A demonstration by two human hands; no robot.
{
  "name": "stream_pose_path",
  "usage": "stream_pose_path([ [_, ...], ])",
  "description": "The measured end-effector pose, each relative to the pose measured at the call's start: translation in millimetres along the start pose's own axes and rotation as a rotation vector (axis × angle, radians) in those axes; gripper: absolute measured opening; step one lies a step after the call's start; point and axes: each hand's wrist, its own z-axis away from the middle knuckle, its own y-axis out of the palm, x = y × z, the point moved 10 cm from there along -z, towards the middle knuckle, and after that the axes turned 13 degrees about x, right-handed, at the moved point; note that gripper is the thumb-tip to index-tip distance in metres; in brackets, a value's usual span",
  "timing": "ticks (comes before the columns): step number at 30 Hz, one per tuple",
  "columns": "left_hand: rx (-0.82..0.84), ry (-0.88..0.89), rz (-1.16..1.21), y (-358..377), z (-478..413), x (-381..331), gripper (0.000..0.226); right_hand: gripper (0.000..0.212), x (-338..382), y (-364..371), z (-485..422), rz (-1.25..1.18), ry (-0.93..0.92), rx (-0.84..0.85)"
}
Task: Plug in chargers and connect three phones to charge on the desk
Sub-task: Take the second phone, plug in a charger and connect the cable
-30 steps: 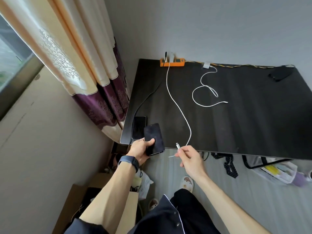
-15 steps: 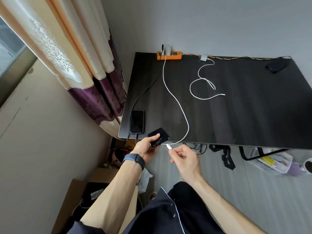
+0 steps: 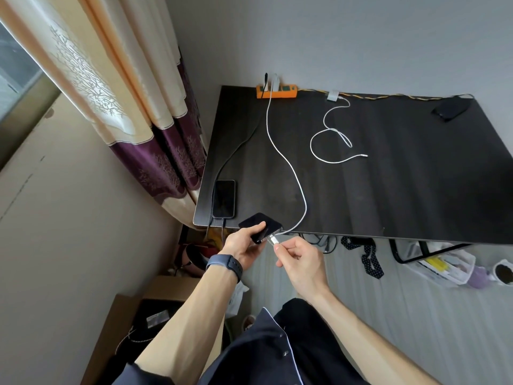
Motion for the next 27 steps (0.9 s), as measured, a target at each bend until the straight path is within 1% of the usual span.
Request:
stream_pose_path([
  [4, 0.025, 0.102, -0.007, 1, -1, -8, 0.040, 0.016, -3, -1, -1, 0.058, 0.060, 0.022],
  [8, 0.033, 0.193, -0.049, -1, -1, -15, 0.043, 0.016, -7, 0, -2, 0.067, 0.096, 0.034],
  [11, 0.027, 0.219, -0.103, -4, -3, -18, 0.058, 0.015, -11, 1, -3, 0.061, 0.108, 0.049],
  [13, 0.020, 0.241, -0.135, -4, -3, -20, 0.064, 0.015, -12, 4, -4, 0.032, 0.099, 0.048],
  [16, 0.022, 0.298, -0.166, 0, -5, -23, 0.063, 0.014, -16, 6, -6, -0.022, 0.086, 0.017],
  [19, -0.010, 0.339, -0.229, 1, -7, -24, 0.059, 0.015, -19, 6, -8, -0.062, 0.080, -0.010],
  [23, -0.014, 0.358, -0.303, 2, -7, -27, 0.056, 0.015, -20, 9, -9, -0.053, 0.082, -0.005],
  [25, -0.020, 0.360, -0.385, -1, -4, -32, 0.057, 0.014, -25, 18, -13, 0.000, 0.122, 0.093],
  [27, 0.001, 0.346, -0.473, -5, -1, -36, 0.059, 0.012, -37, 36, -18, -0.006, 0.203, 0.275],
])
